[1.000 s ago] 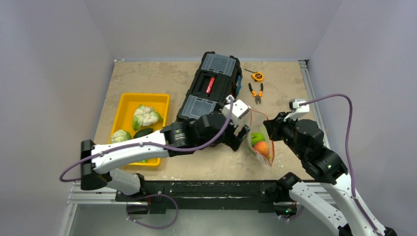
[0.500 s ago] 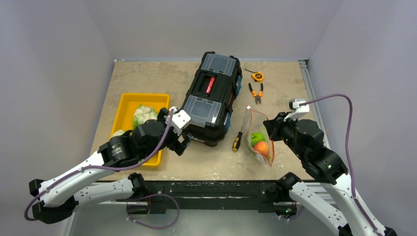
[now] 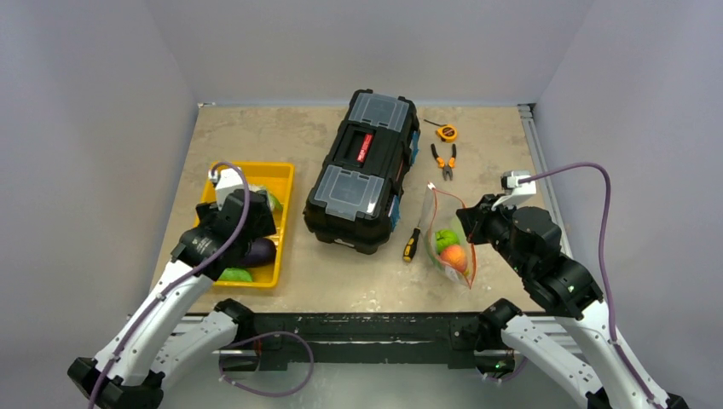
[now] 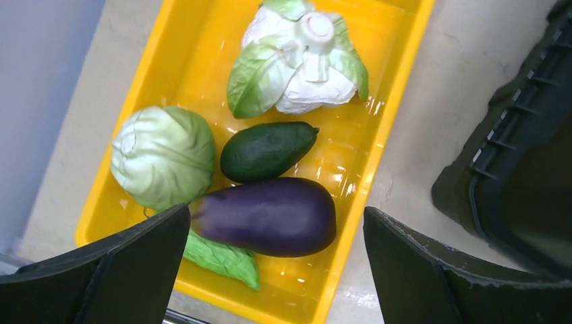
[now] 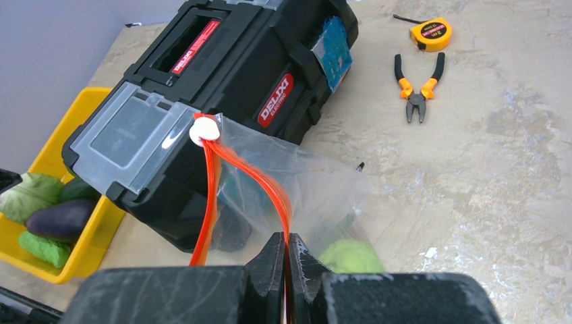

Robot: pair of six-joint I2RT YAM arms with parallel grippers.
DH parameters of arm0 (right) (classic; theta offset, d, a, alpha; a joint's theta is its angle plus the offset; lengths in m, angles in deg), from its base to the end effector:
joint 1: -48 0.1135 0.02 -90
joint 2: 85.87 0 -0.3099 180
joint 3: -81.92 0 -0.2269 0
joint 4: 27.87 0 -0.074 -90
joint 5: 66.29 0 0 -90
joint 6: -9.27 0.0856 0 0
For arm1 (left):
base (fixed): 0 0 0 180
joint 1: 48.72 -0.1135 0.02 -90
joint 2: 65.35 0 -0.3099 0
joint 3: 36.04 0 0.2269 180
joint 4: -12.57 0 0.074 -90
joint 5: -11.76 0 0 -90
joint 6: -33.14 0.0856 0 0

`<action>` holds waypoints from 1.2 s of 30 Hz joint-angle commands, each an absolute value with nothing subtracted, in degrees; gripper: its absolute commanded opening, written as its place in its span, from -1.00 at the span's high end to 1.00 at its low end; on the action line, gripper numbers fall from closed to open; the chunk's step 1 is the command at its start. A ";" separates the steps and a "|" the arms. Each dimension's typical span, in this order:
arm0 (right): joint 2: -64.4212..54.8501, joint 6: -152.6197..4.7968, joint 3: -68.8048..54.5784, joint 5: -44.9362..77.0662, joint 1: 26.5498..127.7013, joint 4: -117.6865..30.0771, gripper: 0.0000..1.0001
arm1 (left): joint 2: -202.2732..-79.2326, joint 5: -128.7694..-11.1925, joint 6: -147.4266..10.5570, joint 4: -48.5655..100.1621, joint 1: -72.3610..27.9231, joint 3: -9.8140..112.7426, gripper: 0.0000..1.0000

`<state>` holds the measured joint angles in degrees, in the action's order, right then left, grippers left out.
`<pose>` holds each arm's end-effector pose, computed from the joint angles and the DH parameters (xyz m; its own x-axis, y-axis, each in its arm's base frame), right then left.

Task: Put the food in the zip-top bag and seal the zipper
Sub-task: Pick up the fake fruit from the bin.

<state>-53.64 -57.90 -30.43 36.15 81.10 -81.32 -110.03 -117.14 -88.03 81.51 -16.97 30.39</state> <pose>0.0877 0.0351 0.3615 -0.3793 0.2050 -0.9023 -0.2327 0.9226 0.3075 0.1184 -0.0100 0.3123 -0.5579 -0.1284 -0.8199 -0.2830 0.9582 0.0424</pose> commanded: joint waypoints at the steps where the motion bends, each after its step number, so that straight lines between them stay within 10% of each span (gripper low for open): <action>1: -53.52 -58.68 -30.40 36.04 81.35 -78.63 1.00 | -110.82 -107.73 -98.94 79.77 -25.76 30.10 -1.00; 19: -55.16 -58.54 -30.53 36.53 81.35 -78.54 1.00 | -122.27 -95.47 -128.02 83.15 -47.31 28.02 -0.84; 23: -56.01 -58.48 -30.75 36.79 81.38 -78.39 1.00 | -132.05 -92.97 -129.86 86.64 -49.90 32.28 -0.29; 36: -56.48 -58.25 -30.76 37.09 81.36 -78.48 1.00 | -140.94 -91.35 -135.94 77.68 -54.38 27.42 -0.51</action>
